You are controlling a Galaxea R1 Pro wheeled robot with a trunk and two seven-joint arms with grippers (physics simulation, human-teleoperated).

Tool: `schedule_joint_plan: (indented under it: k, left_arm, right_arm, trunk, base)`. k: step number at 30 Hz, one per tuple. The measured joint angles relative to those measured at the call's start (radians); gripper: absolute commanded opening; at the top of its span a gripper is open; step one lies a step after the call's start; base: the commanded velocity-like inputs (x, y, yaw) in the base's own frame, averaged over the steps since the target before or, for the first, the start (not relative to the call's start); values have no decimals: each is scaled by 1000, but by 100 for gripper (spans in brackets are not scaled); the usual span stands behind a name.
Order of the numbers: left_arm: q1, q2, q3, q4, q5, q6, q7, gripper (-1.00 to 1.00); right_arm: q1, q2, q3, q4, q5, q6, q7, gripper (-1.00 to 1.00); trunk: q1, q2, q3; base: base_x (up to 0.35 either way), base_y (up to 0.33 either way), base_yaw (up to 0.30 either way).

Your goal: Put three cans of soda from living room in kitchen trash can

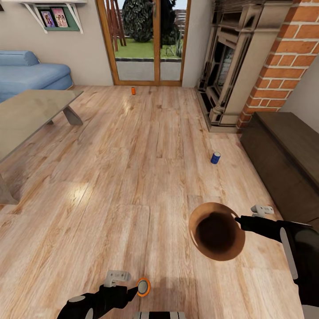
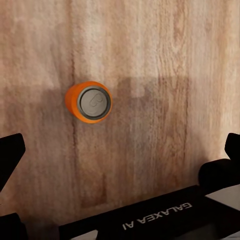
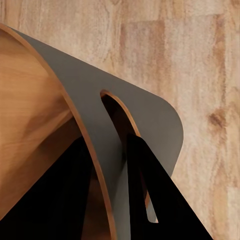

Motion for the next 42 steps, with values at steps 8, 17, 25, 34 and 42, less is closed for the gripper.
schedule_joint_plan:
  k: [8, 17, 25, 34, 42]
  left_arm:
    - [0, 2, 0, 0, -2, 0, 0, 100]
    - [-141, -12, 0, 118, -1, 2, 5, 100]
    - [-248, -33, 0, 307, -4, -70, 5, 100]
    - [-250, -30, 1, 311, -2, -77, -6, 100]
    - [-250, -28, 1, 312, 0, -77, -7, 100]
  right_arm:
    - [0, -2, 0, 0, 0, 0, 0, -100]
    - [0, -3, 0, 0, 0, 0, 0, -100]
    - [0, -1, 6, 0, -3, 2, 0, -100]
    - [0, 0, 1, 0, -3, 2, -3, -100]
    - [0, -1, -1, 0, 0, -1, -6, -100]
  trunk:
    - [0, 0, 0]
    - [0, 0, 0]
    - [0, 0, 0]
    - [0, 0, -7]
    - [0, 0, -19]
  base:
    - [0, 0, 0]
    - [0, 0, 0]
    - [0, 0, 0]
    - [0, 0, -64]
    - [0, 0, -125]
